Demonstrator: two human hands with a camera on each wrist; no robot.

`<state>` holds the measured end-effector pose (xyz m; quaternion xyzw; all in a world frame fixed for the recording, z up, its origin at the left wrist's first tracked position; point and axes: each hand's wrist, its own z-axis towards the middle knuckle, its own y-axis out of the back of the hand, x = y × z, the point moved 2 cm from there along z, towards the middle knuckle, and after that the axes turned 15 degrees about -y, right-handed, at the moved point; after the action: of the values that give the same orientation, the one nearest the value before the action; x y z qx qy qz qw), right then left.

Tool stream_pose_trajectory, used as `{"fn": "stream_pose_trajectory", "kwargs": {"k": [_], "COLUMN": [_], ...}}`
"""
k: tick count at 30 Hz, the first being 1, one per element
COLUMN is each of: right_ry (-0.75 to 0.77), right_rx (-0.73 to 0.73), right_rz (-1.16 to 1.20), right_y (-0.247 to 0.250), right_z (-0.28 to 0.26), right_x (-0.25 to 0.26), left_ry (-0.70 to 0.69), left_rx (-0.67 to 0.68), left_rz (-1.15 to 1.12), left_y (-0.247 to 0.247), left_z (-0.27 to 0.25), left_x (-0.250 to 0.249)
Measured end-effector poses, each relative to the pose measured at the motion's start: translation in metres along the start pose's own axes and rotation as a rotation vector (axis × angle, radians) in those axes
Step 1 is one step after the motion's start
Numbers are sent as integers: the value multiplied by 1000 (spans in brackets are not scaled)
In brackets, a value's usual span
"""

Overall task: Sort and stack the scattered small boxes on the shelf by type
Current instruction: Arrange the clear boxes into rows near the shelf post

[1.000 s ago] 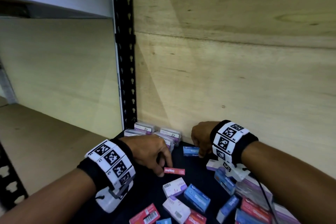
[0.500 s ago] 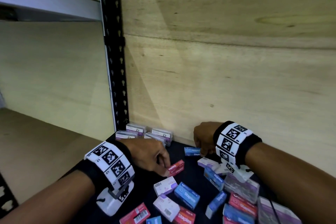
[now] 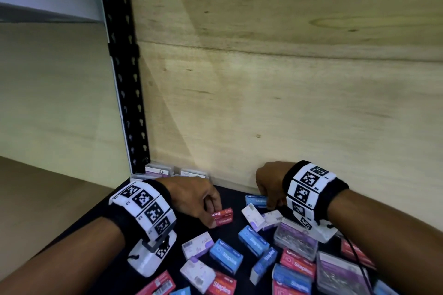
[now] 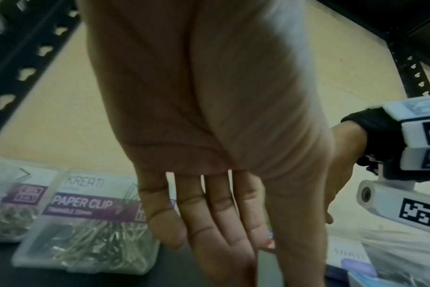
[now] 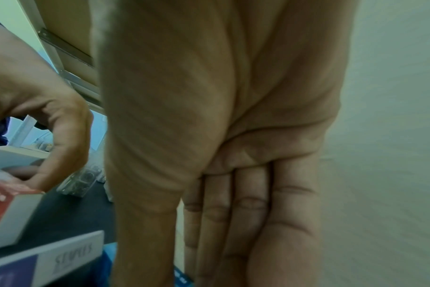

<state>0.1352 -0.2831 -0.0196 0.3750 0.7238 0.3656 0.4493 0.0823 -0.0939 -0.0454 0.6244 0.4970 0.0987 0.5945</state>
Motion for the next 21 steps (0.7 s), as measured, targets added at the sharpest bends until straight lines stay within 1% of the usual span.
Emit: {"fn": "stream_pose_trajectory", "kwargs": {"k": [3, 6, 12, 14, 16, 18, 21], "right_ry": [-15, -13, -45, -61, -82, -109, -159], "right_rx": [17, 19, 5, 1, 12, 24, 45], "right_rz": [2, 55, 103, 124, 139, 147, 209], "right_y": [-4, -6, -12, -13, -17, -22, -34], "right_z": [-3, -11, -26, -35, -45, -54, -69], "right_x": [-7, -13, -33, -44, -56, -69, -91], "left_ry": [-19, -7, 43, 80, 103, 81, -19], "left_rx": [-35, -67, -23, -22, -49, -79, -63], "left_rz": [19, 54, 104, 163, 289, 404, 416], "left_y": [3, 5, 7, 13, 19, 21, 14], "left_z": [7, 12, 9, 6, 6, 8, 20], "left_x": [-2, -4, -16, -27, -43, -62, -94]}}
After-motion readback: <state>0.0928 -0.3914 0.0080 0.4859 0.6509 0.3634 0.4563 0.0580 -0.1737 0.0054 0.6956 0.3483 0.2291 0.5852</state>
